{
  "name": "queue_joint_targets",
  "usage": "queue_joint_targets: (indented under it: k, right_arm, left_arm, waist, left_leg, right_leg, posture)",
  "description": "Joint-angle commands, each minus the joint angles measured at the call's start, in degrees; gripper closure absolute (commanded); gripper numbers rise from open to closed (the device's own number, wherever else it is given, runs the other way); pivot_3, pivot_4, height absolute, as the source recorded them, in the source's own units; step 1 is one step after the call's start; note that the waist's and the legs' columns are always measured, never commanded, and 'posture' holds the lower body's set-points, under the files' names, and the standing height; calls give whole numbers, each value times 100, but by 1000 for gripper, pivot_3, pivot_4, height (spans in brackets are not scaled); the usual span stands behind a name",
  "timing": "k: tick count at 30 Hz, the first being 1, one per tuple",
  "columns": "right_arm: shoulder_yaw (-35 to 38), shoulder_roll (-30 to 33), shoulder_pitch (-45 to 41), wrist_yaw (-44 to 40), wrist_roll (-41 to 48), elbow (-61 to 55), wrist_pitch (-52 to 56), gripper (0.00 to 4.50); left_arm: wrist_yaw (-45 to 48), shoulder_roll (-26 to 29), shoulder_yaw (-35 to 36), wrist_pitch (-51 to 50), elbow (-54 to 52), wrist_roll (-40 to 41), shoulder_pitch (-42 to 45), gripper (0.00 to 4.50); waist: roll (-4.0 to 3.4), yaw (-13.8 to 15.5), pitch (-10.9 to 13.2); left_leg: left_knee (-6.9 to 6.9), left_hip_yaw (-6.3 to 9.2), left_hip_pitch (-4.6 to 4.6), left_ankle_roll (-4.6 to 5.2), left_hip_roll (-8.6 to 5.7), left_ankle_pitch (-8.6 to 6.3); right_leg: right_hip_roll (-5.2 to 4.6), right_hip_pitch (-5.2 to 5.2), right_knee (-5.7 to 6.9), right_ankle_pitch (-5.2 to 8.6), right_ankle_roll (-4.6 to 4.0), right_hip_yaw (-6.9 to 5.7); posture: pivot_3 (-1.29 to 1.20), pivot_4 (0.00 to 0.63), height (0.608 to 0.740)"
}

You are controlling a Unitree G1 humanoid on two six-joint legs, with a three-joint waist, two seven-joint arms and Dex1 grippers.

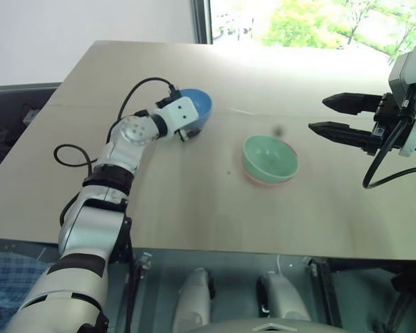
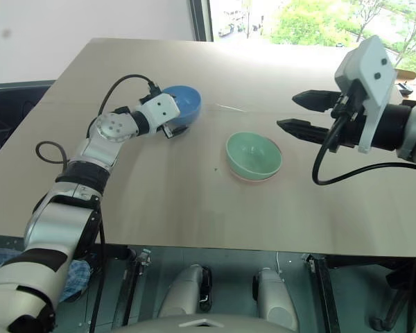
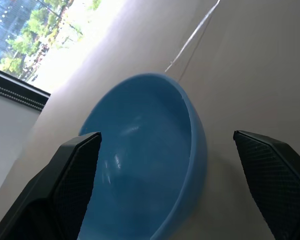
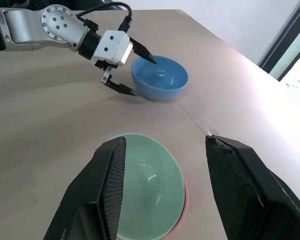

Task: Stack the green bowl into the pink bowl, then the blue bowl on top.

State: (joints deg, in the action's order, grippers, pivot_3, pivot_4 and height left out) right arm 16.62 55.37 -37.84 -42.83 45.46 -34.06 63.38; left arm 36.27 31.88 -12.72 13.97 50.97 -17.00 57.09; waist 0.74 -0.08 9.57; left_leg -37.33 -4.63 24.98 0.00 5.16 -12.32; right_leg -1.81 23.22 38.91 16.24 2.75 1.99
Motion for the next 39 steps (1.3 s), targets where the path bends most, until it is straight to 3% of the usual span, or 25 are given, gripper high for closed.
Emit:
queue_joint_targets:
  k: [1,14,15,20,24,25,26,39]
  right_arm:
    - [100,146,31,100,-48,-27,-191,1859]
    - [102,364,282,119,-109,-31,-405,1859]
    - [105,375,303,112,-108,-38,-413,1832]
    - [100,402,348,122,-125,-17,-458,1832]
    - [53,428,344,121,-187,18,-524,1832]
    - [46,437,350,111,-208,24,-542,1832]
    - [42,443,354,104,-220,31,-551,1832]
    - [-79,488,359,65,-313,153,-725,1832]
  left_arm:
    - [-91,-16,-87,-135,66,-172,304,0]
    - [-386,-103,-436,36,396,-681,550,0]
    - [-351,-113,-422,32,396,-641,536,513]
    - [-297,-129,-400,24,424,-593,550,1864]
    - [-370,-109,-449,93,454,-665,592,3689]
    - [-400,-101,-468,116,458,-696,603,3689]
    - [-418,-97,-479,133,463,-715,611,4353]
    - [-471,-240,-476,1242,-80,-569,744,4438]
  waist:
    - [1,1,0]
    - [0,53,0]
    - [1,59,0]
    - [0,78,0]
    - [1,78,0]
    - [0,78,0]
    - [0,78,0]
    - [1,89,0]
  left_leg:
    - [-1,0,5,0,0,0]
    - [-19,19,73,-2,-1,2]
    - [-19,19,73,-2,0,2]
    - [-22,23,73,-1,-1,2]
    - [-22,24,74,-2,-1,2]
    - [-22,24,74,-2,-1,2]
    - [-23,24,74,-2,-1,2]
    - [-33,31,82,-12,-1,8]
  right_leg:
    - [0,5,0,0,0,0]
    - [0,56,1,-1,1,-21]
    - [0,56,1,-1,1,-22]
    - [0,55,3,-1,1,-24]
    - [0,55,3,-1,1,-25]
    - [0,55,3,-1,0,-25]
    - [0,55,4,-1,0,-26]
    - [-1,53,5,-1,0,-33]
  posture:
    - [0,150,740]
    - [0,150,740]
    - [0,150,740]
    - [0,150,740]
    - [0,150,740]
    - [0,150,740]
    - [0,150,740]
    - [0,150,740]
